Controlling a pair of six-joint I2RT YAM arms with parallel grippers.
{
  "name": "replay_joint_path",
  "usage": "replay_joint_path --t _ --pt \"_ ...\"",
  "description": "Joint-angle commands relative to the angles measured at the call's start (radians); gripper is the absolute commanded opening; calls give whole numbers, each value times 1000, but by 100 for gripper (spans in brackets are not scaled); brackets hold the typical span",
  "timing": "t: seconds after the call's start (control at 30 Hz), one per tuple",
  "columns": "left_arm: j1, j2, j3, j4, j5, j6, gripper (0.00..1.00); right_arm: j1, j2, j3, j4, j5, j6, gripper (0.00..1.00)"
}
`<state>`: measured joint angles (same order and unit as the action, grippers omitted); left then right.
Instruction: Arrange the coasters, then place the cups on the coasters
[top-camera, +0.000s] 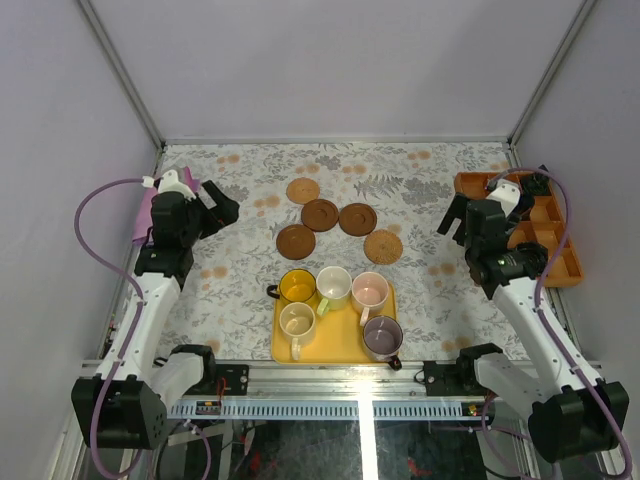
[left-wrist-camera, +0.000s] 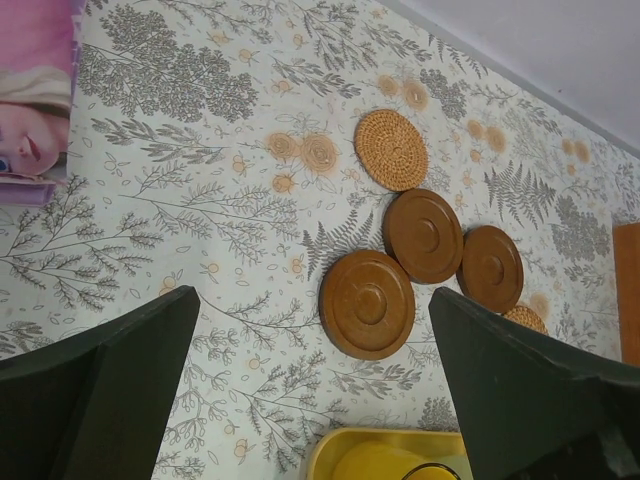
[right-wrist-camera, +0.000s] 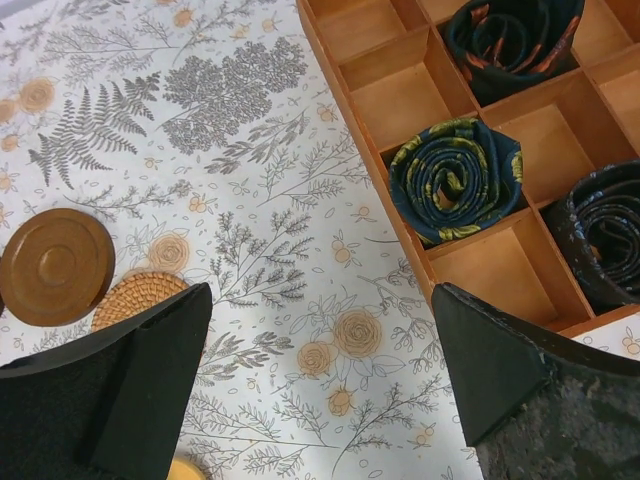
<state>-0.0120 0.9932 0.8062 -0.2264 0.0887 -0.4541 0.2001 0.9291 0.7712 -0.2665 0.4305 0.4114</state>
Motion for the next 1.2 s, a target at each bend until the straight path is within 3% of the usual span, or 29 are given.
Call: replay_joint_path --t 0.0,0.37,0.63,0.83,1.03,1.17 --pt "3 -22 -19 -12 -31 26 100 -3 46 54 -18 72 43 99" --pt "4 -75 -3 -98 -168 34 100 -4 138 74 -13 93 91 99" --pt "4 -115 -39 -55 -383 -154 100 -4 136 119 -117 152 260 99" --pt "3 -144 -59 -54 -338 -172 100 -4 56 68 -51 128 255 99" --pt "3 -206 -118 -2 -271 -65 100 -4 10 29 50 -27 98 99" --pt "3 -209 -103 -17 -93 61 100 -3 32 83 -33 -4 74 99"
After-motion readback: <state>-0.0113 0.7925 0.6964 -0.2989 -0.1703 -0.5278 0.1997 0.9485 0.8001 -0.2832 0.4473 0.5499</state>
